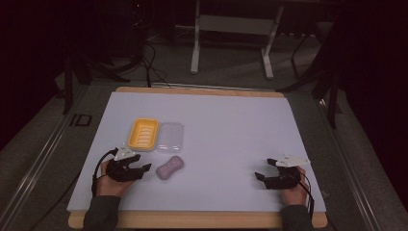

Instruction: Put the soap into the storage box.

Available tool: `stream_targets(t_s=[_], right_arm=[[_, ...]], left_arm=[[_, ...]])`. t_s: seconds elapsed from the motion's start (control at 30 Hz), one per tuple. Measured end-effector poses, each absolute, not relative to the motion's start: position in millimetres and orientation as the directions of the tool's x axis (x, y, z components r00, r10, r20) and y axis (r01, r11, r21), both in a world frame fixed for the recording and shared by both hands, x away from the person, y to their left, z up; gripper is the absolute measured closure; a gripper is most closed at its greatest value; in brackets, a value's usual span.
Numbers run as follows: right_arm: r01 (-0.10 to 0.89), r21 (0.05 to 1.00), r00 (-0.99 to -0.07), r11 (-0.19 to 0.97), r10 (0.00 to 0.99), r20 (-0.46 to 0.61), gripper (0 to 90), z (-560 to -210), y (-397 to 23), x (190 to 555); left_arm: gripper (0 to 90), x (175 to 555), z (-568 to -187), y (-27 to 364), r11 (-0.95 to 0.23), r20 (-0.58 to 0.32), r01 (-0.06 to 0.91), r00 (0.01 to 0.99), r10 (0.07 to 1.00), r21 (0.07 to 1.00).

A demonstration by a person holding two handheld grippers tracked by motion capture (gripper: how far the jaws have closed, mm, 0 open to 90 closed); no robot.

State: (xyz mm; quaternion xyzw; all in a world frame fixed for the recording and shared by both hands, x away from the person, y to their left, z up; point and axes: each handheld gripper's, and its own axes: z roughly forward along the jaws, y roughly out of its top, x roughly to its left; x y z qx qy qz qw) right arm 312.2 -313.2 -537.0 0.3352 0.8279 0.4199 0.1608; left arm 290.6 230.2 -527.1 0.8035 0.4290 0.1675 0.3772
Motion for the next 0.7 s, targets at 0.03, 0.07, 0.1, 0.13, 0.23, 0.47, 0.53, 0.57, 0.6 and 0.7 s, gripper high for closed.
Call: stream_targets(t_s=[0.03,0.07,0.1,0.13,0.23,0.47,0.53,0.57,0.6,0.7], right_arm=[[0.414,0.813,-0.725,0.409,0.688,0.024,19.7,-536.5,-315.5,311.8],[0.41,0.823,-0.725,0.393,0.688,0.032,19.6,-536.2,-317.0,311.1],[0.41,0.823,-0.725,0.393,0.688,0.032,19.6,-536.2,-317.0,311.1],[0.408,0.829,-0.724,0.382,0.689,0.038,19.6,-535.8,-318.4,310.5],[0.403,0.828,-0.729,0.389,0.684,0.034,19.8,-536.1,-317.8,310.7],[0.398,0.825,-0.729,0.402,0.684,0.018,19.8,-536.2,-316.2,309.6],[0.395,0.823,-0.729,0.408,0.685,0.01,19.7,-536.3,-315.5,309.3],[0.393,0.823,-0.728,0.41,0.685,0.006,19.5,-536.2,-315.3,309.0],[0.391,0.824,-0.728,0.41,0.686,0.004,19.4,-536.3,-315.2,308.9],[0.391,0.825,-0.726,0.408,0.688,0.004,19.4,-536.3,-315.1,308.7]], left_arm=[[40.8,290.3,-526.7,230.5,-0.345,-0.056,0.564,0.575,0.816,0.75],[40.9,290.0,-526.3,230.9,-0.347,-0.054,0.562,0.576,0.815,0.75],[40.8,290.0,-526.3,230.9,-0.347,-0.054,0.562,0.576,0.815,0.75],[40.8,289.7,-526.2,230.9,-0.346,-0.057,0.562,0.577,0.815,0.751],[40.7,288.8,-524.9,232.0,-0.347,-0.054,0.559,0.578,0.814,0.753],[41.0,286.8,-522.7,233.2,-0.339,-0.05,0.566,0.561,0.826,0.752],[41.0,286.7,-522.3,232.9,-0.337,-0.051,0.57,0.556,0.829,0.749],[41.0,286.4,-522.2,232.2,-0.331,-0.058,0.578,0.551,0.832,0.746],[41.0,286.4,-522.2,232.2,-0.331,-0.058,0.578,0.551,0.832,0.746],[40.9,286.0,-521.1,229.8,-0.338,-0.059,0.585,0.555,0.83,0.737]])
